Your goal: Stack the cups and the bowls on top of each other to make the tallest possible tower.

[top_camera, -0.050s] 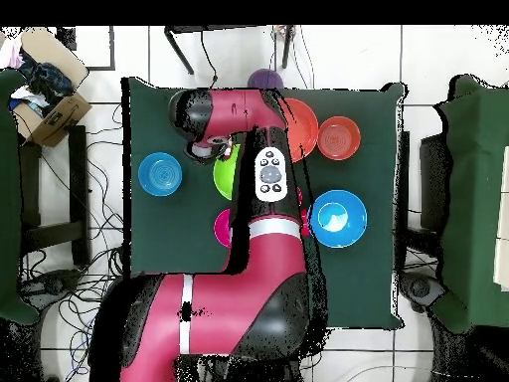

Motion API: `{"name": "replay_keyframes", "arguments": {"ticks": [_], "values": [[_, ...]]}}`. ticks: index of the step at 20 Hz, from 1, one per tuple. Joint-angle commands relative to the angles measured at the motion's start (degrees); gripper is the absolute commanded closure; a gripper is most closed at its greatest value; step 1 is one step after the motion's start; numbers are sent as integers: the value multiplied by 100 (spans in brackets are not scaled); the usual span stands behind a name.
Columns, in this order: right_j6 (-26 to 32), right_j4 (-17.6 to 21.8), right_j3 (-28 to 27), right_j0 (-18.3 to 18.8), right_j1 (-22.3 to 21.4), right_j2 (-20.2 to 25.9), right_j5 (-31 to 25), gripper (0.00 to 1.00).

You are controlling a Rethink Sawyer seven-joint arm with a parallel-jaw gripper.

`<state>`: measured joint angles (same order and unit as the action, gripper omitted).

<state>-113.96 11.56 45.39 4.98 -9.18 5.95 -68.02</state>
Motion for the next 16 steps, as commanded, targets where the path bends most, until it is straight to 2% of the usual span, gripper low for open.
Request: {"name": "replay_keyframes", "arguments": {"ticks": [1, 10, 16], "values": [[-245, 72, 545, -68, 176, 201, 536, 100], [-76, -153, 1050, 34, -531, 141, 114, 100], [136, -286, 1769, 131, -1336, 60, -156, 100]]}}
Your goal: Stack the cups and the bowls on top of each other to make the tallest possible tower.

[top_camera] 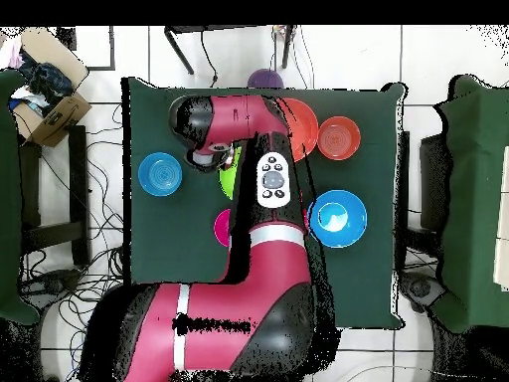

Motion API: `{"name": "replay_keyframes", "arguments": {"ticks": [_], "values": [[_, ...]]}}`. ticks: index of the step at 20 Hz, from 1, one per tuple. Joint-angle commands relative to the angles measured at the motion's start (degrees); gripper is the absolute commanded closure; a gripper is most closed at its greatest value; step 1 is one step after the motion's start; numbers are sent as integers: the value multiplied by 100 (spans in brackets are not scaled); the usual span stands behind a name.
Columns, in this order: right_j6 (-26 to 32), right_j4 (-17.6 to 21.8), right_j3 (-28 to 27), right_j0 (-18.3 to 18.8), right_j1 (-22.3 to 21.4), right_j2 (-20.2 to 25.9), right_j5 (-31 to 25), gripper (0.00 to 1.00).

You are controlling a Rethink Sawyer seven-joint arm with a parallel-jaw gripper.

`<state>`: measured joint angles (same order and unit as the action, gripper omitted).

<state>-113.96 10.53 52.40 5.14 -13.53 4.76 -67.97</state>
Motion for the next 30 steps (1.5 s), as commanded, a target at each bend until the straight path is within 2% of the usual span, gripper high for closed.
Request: {"name": "replay_keyframes", "arguments": {"ticks": [1, 8, 13, 16, 18, 21, 30], "values": [[167, -191, 1126, 136, -957, 187, -179, 100], [205, -203, 1078, 195, -986, 235, -287, 100], [180, -3, 679, 210, -462, 234, 47, 100], [157, 33, 513, 200, -299, 244, 124, 100], [129, 21, 538, 171, -342, 233, 93, 100], [69, -49, 1058, 133, -720, 180, 158, 100], [71, -177, 1926, 155, -1371, 150, 179, 100]]}}
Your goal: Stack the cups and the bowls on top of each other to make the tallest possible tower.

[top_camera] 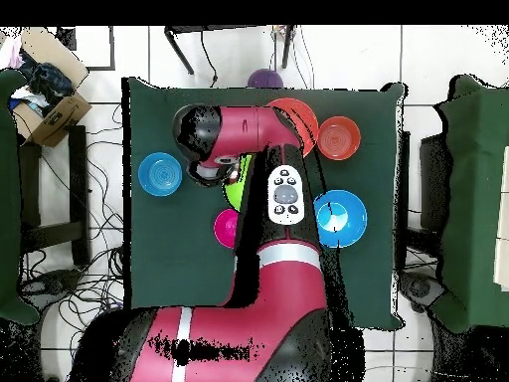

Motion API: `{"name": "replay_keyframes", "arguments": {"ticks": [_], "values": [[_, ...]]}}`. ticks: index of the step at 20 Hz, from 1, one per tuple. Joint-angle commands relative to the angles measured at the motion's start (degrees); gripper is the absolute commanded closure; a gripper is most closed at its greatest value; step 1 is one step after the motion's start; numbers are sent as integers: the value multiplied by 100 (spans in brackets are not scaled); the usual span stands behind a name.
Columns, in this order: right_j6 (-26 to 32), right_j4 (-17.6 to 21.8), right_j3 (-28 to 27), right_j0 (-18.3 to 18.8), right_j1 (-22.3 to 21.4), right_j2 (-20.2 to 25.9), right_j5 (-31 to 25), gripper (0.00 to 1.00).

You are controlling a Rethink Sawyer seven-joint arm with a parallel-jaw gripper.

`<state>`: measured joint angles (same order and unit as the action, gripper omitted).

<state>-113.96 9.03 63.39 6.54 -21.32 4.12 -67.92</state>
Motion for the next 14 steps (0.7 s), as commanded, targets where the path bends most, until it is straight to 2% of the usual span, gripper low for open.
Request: {"name": "replay_keyframes", "arguments": {"ticks": [1, 10, 14], "values": [[81, -59, 883, 25, -668, 231, 128, 100], [82, -250, 1136, 133, -1257, 255, -402, 100], [48, -287, 1953, 58, -1648, 221, 96, 100]]}}
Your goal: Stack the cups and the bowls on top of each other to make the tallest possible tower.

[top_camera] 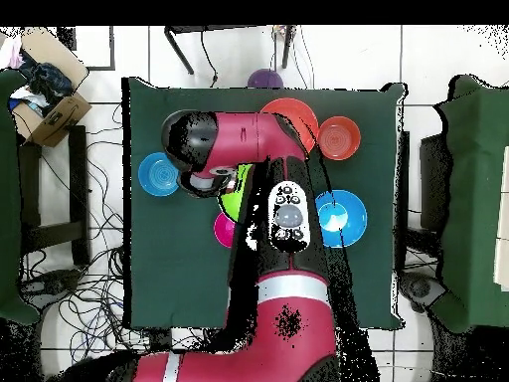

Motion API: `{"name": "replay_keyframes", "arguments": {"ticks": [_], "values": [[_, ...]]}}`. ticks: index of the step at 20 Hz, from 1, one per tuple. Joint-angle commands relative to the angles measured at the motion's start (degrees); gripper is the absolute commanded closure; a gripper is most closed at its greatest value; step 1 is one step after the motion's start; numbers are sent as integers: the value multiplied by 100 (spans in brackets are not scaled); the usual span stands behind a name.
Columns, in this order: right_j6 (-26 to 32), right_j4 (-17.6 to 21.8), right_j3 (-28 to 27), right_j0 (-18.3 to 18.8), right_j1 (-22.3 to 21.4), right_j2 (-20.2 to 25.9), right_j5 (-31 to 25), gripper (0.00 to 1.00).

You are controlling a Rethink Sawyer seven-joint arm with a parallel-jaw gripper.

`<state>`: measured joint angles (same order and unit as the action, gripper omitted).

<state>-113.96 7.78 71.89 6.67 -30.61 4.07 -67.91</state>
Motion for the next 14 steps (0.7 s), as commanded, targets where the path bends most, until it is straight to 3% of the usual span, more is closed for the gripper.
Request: {"name": "replay_keyframes", "arguments": {"ticks": [1, 7, 14], "values": [[26, -139, 1345, -19, -821, 213, 266, 100], [-20, -62, 2601, -261, -1457, 133, 919, 100], [-93, 137, 2997, -316, -1552, 145, 1397, 100]]}}
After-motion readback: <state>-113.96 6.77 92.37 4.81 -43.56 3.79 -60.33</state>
